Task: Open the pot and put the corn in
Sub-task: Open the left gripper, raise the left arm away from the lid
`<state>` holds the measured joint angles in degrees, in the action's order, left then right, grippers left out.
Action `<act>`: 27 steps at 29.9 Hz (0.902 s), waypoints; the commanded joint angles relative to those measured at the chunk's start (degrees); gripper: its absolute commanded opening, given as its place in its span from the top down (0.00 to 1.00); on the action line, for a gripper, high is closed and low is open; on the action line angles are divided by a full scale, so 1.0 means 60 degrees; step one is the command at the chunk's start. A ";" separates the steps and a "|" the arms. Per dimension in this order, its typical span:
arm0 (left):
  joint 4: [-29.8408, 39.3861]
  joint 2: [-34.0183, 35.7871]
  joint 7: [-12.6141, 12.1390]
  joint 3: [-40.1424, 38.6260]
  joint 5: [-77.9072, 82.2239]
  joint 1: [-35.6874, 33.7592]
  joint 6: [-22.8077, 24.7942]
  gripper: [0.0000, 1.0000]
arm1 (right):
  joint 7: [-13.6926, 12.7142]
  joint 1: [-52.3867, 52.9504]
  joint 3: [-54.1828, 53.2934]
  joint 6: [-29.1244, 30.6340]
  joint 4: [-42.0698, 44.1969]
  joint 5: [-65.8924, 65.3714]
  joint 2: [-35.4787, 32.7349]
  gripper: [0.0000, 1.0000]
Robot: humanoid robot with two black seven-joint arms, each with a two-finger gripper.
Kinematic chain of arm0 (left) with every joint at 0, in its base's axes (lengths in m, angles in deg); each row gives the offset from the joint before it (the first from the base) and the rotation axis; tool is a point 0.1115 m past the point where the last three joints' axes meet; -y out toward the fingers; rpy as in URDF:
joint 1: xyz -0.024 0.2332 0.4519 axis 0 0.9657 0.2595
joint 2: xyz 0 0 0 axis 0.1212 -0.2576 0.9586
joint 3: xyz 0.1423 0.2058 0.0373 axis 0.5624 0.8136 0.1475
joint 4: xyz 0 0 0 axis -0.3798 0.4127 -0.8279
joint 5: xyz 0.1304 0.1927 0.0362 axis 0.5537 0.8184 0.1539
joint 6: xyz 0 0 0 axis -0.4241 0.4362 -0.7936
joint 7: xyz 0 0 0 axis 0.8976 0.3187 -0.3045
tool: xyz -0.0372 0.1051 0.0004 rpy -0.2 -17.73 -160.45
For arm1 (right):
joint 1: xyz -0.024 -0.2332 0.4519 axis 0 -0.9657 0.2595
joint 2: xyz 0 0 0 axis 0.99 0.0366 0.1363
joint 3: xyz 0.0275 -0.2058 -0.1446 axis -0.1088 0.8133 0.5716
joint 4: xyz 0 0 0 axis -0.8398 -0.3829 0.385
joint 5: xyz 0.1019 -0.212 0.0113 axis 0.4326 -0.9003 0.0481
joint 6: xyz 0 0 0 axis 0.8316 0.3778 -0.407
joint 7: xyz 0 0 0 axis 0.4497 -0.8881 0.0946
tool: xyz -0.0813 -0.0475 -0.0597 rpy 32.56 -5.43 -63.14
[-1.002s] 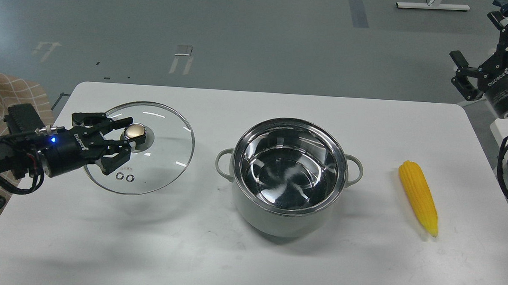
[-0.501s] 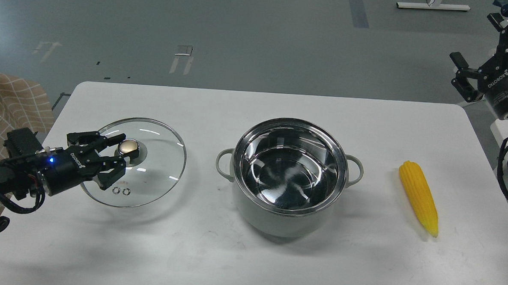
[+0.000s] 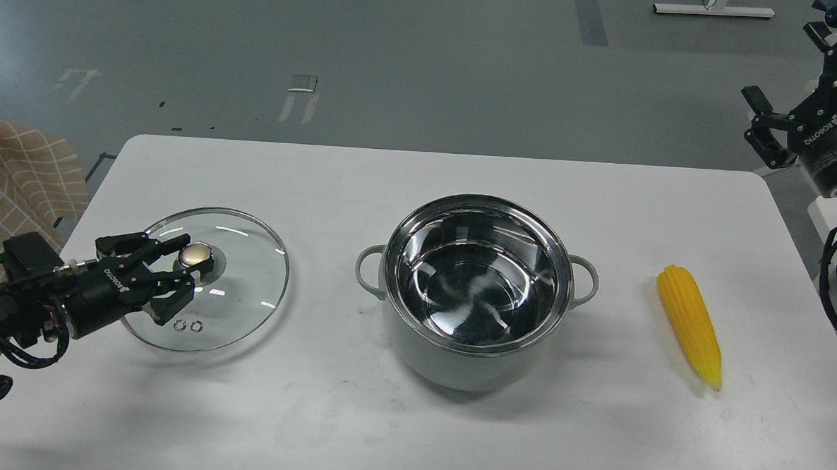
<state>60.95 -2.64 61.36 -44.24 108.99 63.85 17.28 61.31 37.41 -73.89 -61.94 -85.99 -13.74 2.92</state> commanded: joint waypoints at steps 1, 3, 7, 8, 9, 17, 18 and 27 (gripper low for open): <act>-0.0143 -0.0077 0.0003 0.0002 -0.0009 0.0005 0.0005 0.47 | 0.0000 0.0000 -0.0007 0.0000 -0.0001 0.0000 0.0001 0.00; -0.0143 -0.0077 0.0003 0.0002 -0.0009 0.0005 0.0005 0.42 | 0.0000 0.0000 -0.0007 0.0000 -0.0001 0.0000 0.0001 0.00; -0.0143 -0.0120 0.0003 -0.0013 -0.0038 0.0005 0.0005 0.30 | 0.0000 -0.0014 -0.0007 0.0000 -0.0001 0.0000 0.0001 0.00; -0.0143 -0.0150 0.0003 -0.0013 -0.0096 0.0005 0.0005 0.30 | 0.0000 0.0000 -0.0007 0.0000 -0.0001 0.0000 0.0001 0.00; -0.0143 -0.0179 0.0003 -0.0027 -0.0329 -0.0010 0.0005 0.28 | 0.0000 0.0000 -0.0007 0.0015 -0.0001 0.0000 -0.0013 0.00; 0.0515 -0.0048 0.0003 -0.0159 -0.3051 -0.1486 0.0005 0.21 | 0.0000 0.0073 -0.0125 0.0073 -0.0074 -0.0073 -0.0583 0.00; 0.0646 -0.0076 0.0003 -0.0174 -0.3563 -0.1794 0.0005 0.21 | 0.0000 0.0117 -0.0110 0.0073 -0.0132 -0.0204 -0.0773 0.00; 0.1424 -0.0780 0.0003 -0.0262 -0.7787 -0.3730 0.2386 0.10 | 0.0000 0.0191 -0.0081 0.0088 -0.0836 -0.4175 -0.2269 0.00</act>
<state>68.82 -5.52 61.36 -45.72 68.64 43.96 28.26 61.31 38.68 -74.42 -61.39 -88.99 -31.71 -7.87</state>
